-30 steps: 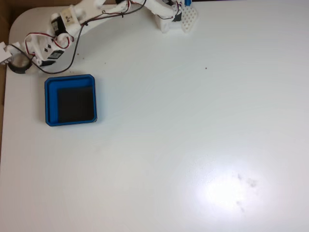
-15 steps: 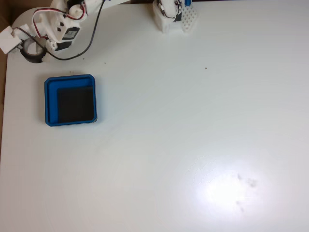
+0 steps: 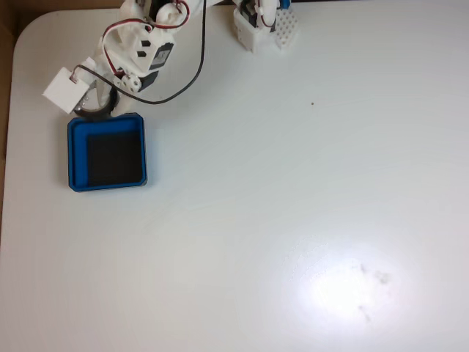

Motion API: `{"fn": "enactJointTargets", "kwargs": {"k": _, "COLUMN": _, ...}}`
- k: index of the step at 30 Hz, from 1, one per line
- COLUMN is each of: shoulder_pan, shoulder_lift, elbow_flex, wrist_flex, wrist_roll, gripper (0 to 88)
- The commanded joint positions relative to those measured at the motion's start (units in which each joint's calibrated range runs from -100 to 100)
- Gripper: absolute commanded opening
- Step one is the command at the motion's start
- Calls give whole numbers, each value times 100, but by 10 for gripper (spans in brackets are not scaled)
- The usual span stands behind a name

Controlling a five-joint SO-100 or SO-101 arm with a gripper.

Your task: Pick the black tape roll and drop it in the blue box

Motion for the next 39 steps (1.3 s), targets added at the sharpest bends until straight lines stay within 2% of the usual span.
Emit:
{"fn": "enactJointTargets", "kwargs": {"k": 1, "shoulder_pan": -218, "shoulder_lift": -262, "elbow_flex": -57, "wrist_flex": 19, "wrist_roll": -6, "gripper": 19}}
{"fn": "enactJointTargets", "kwargs": {"k": 9, "shoulder_pan": -365, "shoulder_lift": 717, "elbow_flex": -120, "wrist_flex": -229, "wrist_roll": 20, "gripper": 19}}
{"fn": "enactJointTargets", "kwargs": {"k": 17, "shoulder_pan": -287, "shoulder_lift": 1486, "elbow_flex": -120, "wrist_flex": -1532, "wrist_roll": 29, "gripper": 19}}
{"fn": "enactJointTargets", "kwargs": {"k": 39, "shoulder_pan": -13, "shoulder_lift": 2222, "elbow_flex": -120, "wrist_flex": -1590, "wrist_roll": -23, "gripper": 23}}
